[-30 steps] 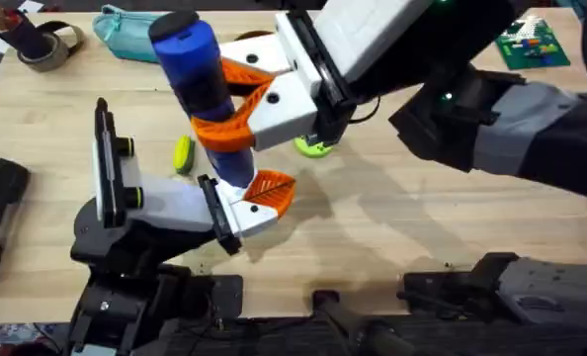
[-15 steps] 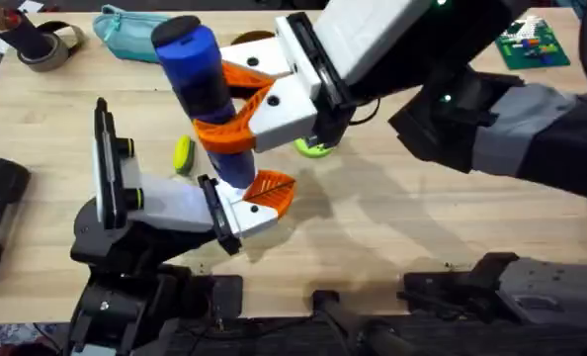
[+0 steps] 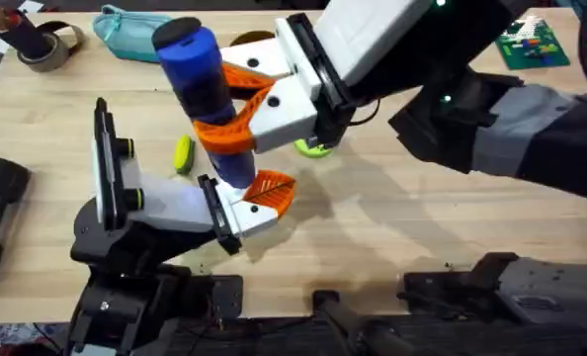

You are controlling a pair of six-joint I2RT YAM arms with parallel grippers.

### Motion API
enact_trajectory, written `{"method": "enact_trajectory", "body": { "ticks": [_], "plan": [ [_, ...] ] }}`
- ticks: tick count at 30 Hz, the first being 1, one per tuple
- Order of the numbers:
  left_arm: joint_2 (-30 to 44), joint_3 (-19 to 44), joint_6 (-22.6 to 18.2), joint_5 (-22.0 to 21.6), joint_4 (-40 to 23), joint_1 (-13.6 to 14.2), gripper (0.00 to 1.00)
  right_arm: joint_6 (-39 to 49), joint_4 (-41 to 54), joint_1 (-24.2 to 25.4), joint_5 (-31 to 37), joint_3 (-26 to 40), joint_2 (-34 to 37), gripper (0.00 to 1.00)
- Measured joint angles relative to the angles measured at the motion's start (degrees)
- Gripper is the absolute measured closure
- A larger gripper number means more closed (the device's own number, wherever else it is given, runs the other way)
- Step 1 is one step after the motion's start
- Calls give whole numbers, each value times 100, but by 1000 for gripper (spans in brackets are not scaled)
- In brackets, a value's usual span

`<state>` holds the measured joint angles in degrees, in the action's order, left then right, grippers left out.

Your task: Pick up the gripper from the table and insert it into the empty holder that is missing its gripper. Then pick up a screw, insert it into the mounting hole, and use the screwdriver to tighten it. Finally, clean up the table by picking up the vegetable and placing it into the bucket.

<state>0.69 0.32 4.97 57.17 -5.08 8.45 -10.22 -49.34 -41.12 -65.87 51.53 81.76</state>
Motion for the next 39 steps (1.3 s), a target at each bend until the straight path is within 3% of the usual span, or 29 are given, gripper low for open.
{"method": "enact_trajectory", "body": {
  "ticks": [6,9,15,19,27,31,34,39],
  "plan": [
    [0,0,0,0,-1,0,988,-105,-456,15,13,-5,4,965],
    [0,0,0,-1,0,0,988,-250,-144,132,-79,314,6,967],
    [0,0,0,-1,-1,0,988,-98,1402,560,-318,1811,7,966],
    [0,0,1,0,0,0,988,401,2562,771,-404,2373,-13,966],
    [0,0,0,0,0,0,988,1352,5311,1502,38,2516,-16,965],
    [0,0,0,0,0,0,988,2248,6785,2024,296,2509,-5,966],
    [0,0,2,0,0,0,988,2732,7187,2223,387,2509,-5,968],
    [0,0,2,0,0,0,988,2732,7187,2223,387,2509,-5,968]
  ]
}}
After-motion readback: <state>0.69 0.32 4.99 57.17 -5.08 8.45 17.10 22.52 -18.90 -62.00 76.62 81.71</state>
